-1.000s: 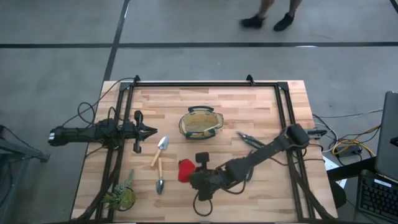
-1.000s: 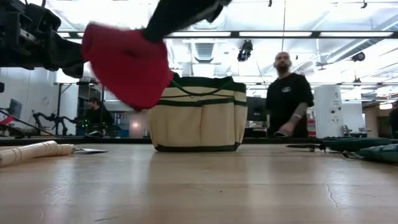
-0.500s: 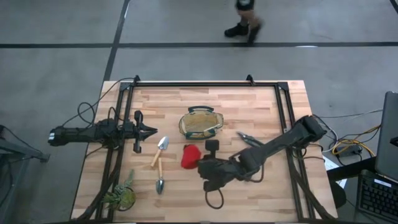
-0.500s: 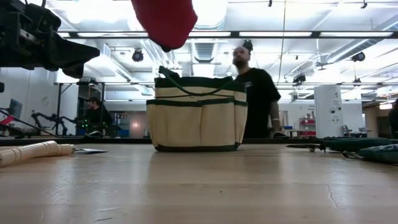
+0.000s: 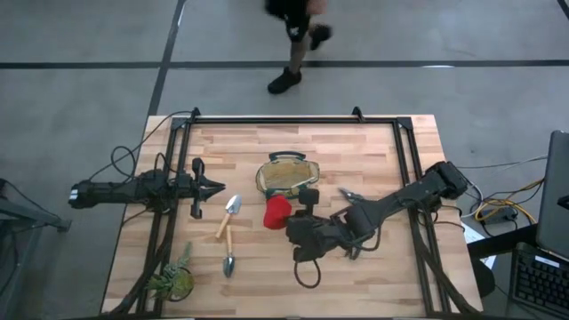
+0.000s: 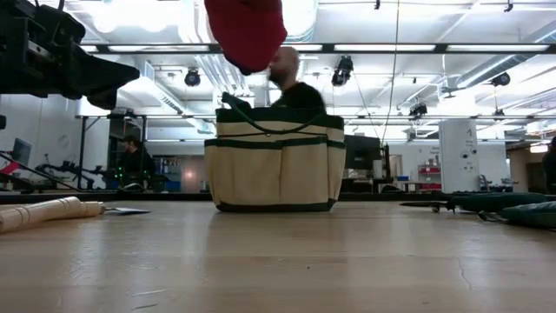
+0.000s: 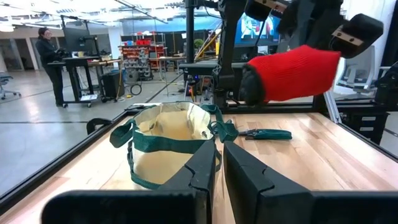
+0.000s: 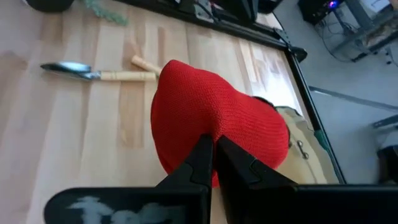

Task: Pick & Place Garden tools in Gardening bag
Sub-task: Put the red gloves into the light brown gardening bag

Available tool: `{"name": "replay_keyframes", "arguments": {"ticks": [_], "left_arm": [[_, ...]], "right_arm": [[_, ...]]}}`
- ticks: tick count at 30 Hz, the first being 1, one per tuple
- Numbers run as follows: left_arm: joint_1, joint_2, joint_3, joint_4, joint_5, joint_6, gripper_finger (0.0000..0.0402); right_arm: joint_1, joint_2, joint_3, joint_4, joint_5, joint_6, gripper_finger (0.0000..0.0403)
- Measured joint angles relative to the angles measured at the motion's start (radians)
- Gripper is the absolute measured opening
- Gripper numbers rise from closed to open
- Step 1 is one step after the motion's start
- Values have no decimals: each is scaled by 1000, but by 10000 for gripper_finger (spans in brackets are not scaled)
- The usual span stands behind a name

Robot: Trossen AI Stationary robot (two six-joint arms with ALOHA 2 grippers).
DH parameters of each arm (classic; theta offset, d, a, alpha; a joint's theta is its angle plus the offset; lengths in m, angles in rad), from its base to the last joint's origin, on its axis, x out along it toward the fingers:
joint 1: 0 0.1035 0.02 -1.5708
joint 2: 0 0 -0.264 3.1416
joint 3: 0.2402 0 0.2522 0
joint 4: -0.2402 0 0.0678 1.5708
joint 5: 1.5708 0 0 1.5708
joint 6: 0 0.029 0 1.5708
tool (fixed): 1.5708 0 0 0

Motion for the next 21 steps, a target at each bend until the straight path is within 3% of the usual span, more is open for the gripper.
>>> {"name": "replay_keyframes", "arguments": {"ticks": [21], "left_arm": [[0,0,0,-1,0,0,37]], "right_arm": [[-50,0,0,-27,0,-19,8]]}}
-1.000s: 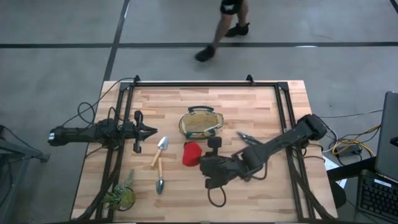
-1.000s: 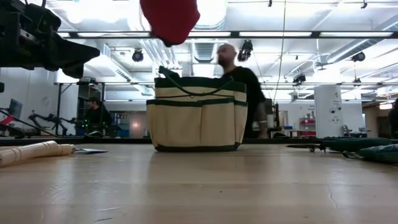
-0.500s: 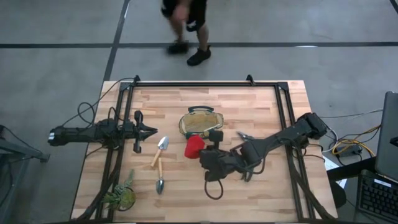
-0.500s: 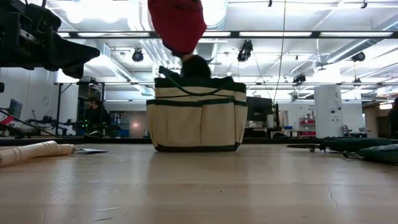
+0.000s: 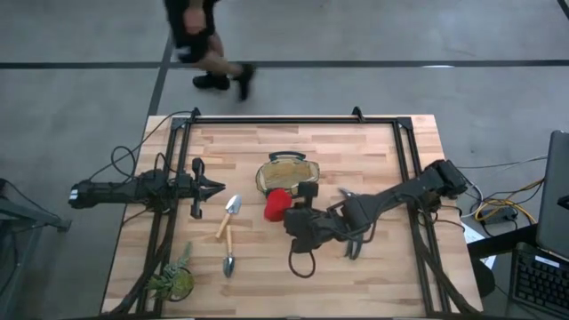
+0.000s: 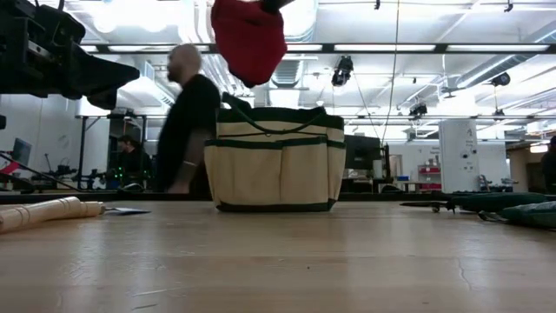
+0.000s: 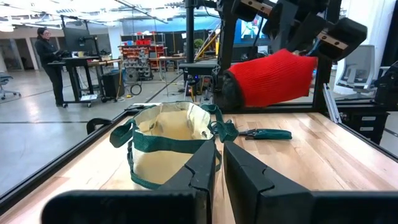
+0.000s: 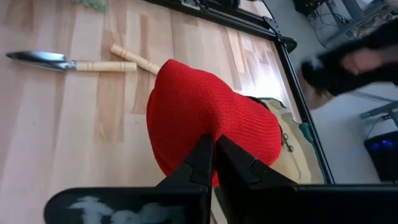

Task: Pick & Place Garden tools in Gardening bag
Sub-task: Put the red gloves into the light brown gardening bag

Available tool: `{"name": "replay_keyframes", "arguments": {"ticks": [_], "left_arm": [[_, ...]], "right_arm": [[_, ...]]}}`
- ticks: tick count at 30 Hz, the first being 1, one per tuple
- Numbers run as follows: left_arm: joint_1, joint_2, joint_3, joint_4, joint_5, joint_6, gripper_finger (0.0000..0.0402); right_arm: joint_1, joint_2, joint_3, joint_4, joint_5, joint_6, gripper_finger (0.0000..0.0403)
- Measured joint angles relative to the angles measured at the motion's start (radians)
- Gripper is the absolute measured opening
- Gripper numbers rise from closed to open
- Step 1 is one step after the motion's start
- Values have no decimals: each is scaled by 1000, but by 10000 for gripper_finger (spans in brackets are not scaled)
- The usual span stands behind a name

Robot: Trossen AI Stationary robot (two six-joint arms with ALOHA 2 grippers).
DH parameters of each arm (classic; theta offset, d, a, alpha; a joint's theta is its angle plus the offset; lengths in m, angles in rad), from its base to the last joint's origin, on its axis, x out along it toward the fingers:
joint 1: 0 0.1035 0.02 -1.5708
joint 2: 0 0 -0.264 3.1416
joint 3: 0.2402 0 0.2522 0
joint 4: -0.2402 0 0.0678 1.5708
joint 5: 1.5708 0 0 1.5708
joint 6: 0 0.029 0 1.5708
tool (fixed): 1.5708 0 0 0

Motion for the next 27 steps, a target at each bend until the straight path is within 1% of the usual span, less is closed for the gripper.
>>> {"name": "replay_keyframes", "arguments": {"ticks": [27], "left_arm": [[0,0,0,-1,0,0,37]], "right_arm": [[-125,0,0,-54,0,-23,8]]}}
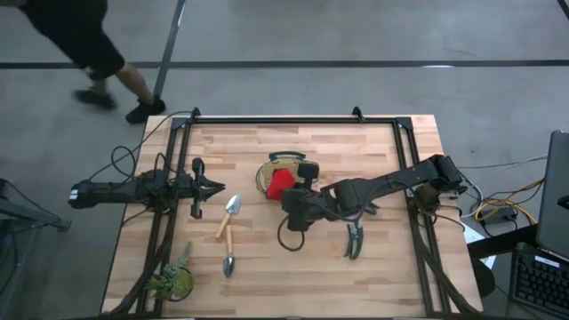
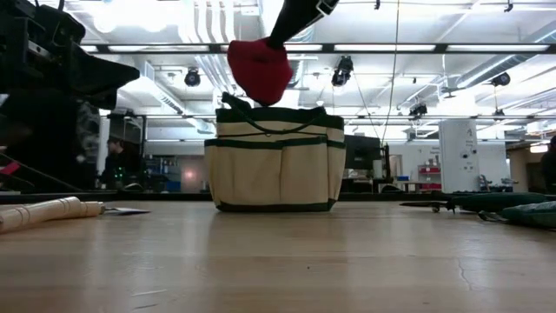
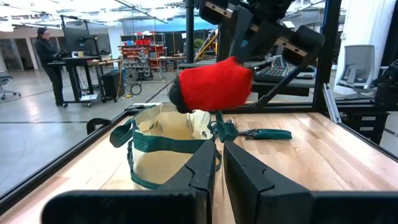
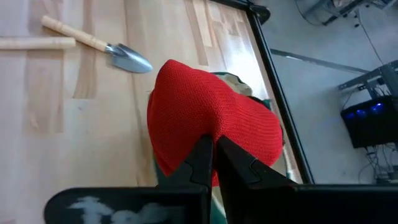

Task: Pick & Place Garden tools in Gardening bag
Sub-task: Put the red gloves into the light brown gardening bag

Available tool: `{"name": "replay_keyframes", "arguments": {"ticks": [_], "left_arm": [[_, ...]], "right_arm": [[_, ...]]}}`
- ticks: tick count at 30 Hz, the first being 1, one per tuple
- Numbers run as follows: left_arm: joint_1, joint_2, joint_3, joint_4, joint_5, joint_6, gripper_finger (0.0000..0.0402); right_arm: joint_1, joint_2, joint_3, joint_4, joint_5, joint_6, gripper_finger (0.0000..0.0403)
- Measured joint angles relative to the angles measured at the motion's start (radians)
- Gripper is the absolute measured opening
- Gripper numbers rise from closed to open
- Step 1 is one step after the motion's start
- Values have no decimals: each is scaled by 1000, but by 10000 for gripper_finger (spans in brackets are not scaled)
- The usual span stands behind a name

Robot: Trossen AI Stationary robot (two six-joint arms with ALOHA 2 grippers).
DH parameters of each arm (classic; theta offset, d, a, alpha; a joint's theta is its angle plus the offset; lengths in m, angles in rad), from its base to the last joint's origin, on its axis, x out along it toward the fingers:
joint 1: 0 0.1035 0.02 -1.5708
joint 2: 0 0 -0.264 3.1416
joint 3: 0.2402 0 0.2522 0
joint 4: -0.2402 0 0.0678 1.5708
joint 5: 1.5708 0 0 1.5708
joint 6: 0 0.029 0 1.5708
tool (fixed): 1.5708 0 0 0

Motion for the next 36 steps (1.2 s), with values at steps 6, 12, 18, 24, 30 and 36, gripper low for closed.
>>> {"name": "replay_keyframes", "arguments": {"ticks": [6,12,18,24,30,36], "left_arm": [[0,0,0,0,0,0,37],[0,0,0,0,0,0,37],[0,0,0,0,0,0,37],[0,0,0,0,0,0,37],[0,0,0,0,0,0,37],[0,0,0,0,0,0,37]], "right_arm": [[-32,0,0,0,0,-13,8],[-64,-1,0,0,0,-13,8],[-101,-2,0,0,0,-9,8],[-125,-1,0,-25,-2,39,8],[-122,0,-5,-30,-8,51,8],[-121,0,-18,-24,-58,84,8]]}}
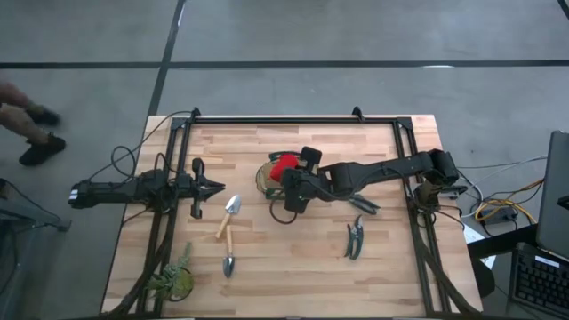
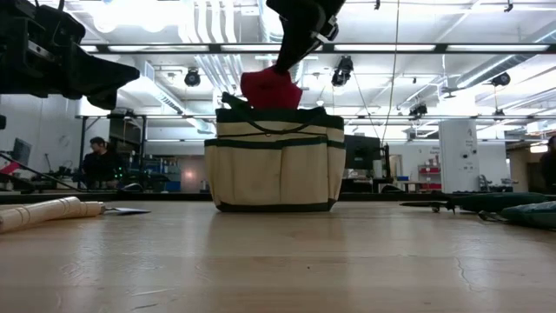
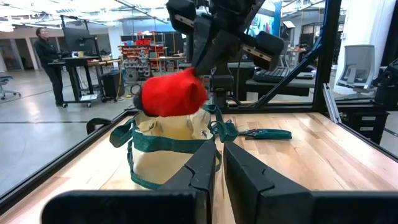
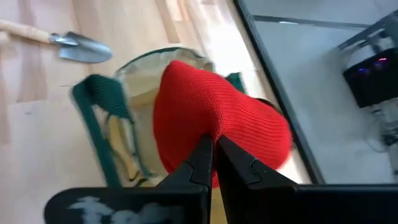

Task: Pick & Place Garden tools in Gardening bag
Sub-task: Put the red gloves into the light brown gardening bag

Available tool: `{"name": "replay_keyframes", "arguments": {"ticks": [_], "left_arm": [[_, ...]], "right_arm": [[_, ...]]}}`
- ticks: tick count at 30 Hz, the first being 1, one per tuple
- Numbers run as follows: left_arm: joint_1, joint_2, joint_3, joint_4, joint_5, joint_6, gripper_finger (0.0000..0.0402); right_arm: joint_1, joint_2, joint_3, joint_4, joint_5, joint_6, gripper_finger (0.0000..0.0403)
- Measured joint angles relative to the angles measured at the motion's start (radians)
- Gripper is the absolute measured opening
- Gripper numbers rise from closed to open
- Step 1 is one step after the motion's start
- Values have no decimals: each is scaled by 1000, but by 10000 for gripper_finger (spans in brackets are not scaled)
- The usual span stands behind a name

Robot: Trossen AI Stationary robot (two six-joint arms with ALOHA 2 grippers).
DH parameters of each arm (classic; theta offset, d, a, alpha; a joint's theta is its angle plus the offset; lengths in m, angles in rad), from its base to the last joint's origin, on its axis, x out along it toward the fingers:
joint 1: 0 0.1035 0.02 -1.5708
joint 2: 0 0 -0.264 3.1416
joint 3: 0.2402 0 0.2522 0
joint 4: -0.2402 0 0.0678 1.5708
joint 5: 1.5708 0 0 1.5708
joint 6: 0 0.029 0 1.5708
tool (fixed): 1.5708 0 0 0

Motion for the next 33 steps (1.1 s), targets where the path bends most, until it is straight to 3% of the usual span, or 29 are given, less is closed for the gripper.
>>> {"name": "replay_keyframes", "arguments": {"ticks": [33], "left_arm": [[0,0,0,0,0,0,37]], "right_arm": [[-13,2,-41,32,4,21,11]]}}
